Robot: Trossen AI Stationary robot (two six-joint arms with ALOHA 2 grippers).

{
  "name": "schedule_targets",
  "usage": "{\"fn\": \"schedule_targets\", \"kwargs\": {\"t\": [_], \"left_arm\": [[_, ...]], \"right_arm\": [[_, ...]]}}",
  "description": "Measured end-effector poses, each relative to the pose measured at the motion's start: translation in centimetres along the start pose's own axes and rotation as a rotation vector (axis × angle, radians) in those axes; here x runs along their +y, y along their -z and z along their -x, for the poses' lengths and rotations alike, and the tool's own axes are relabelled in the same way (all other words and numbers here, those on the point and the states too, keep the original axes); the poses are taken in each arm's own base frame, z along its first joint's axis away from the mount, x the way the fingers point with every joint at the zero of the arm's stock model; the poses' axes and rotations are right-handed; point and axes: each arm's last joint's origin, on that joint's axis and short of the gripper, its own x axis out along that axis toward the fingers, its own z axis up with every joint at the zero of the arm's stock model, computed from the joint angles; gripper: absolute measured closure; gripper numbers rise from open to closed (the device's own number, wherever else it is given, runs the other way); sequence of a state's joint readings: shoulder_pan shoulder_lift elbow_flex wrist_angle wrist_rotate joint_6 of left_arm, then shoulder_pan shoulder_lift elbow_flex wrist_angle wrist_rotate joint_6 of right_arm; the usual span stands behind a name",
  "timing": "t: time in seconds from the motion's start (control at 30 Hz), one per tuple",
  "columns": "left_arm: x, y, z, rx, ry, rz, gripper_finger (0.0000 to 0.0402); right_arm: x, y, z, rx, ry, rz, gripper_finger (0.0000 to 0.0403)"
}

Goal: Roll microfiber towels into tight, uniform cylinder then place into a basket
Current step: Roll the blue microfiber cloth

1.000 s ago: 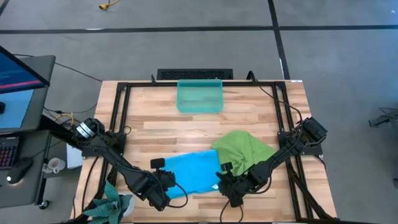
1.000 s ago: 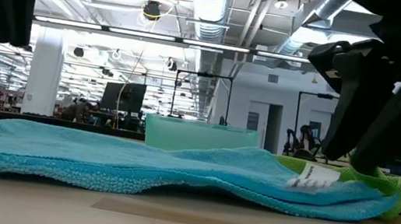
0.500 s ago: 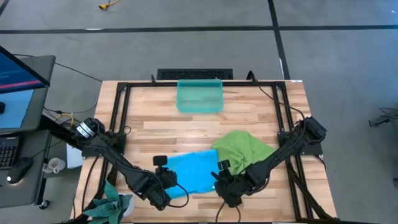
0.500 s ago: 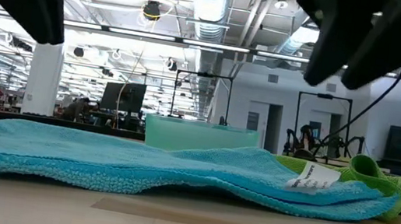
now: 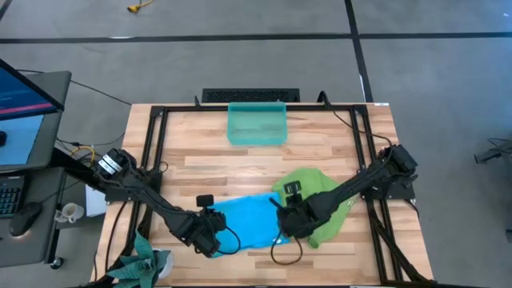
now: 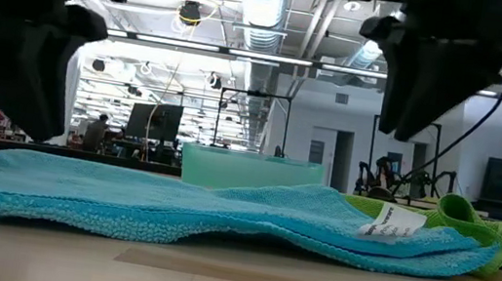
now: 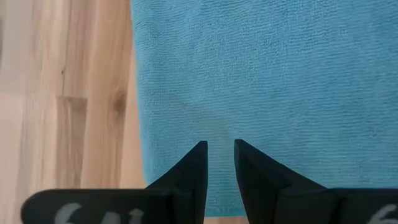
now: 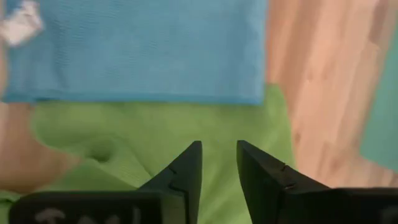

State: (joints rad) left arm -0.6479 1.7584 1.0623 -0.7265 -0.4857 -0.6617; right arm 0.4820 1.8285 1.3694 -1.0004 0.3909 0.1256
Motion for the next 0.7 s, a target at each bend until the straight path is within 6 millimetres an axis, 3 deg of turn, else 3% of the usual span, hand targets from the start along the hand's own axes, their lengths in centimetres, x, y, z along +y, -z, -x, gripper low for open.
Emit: {"fn": "schedule_targets", "kwargs": {"t": [0.23,0.47,0.7], "left_arm": [[0.8,-1.1,-0.4,-0.124,0.042,-0.019,0.0331],[1.9,-1.4,-3.6,-0.252,0.147,0.011,0.0331],[4.7,-2.8,-5.5,-0.316,0.142,0.100,0.0331]], "right_arm": [[-3.0,2.4,2.1,-0.059,0.004,-0.113,0.0305],[-3.8,5.9,2.1,-0.297,-0.016,-0.235,0.0307],[-6.0,6.2,3.3,-0.550,0.055,-0.221,0.0307]]}}
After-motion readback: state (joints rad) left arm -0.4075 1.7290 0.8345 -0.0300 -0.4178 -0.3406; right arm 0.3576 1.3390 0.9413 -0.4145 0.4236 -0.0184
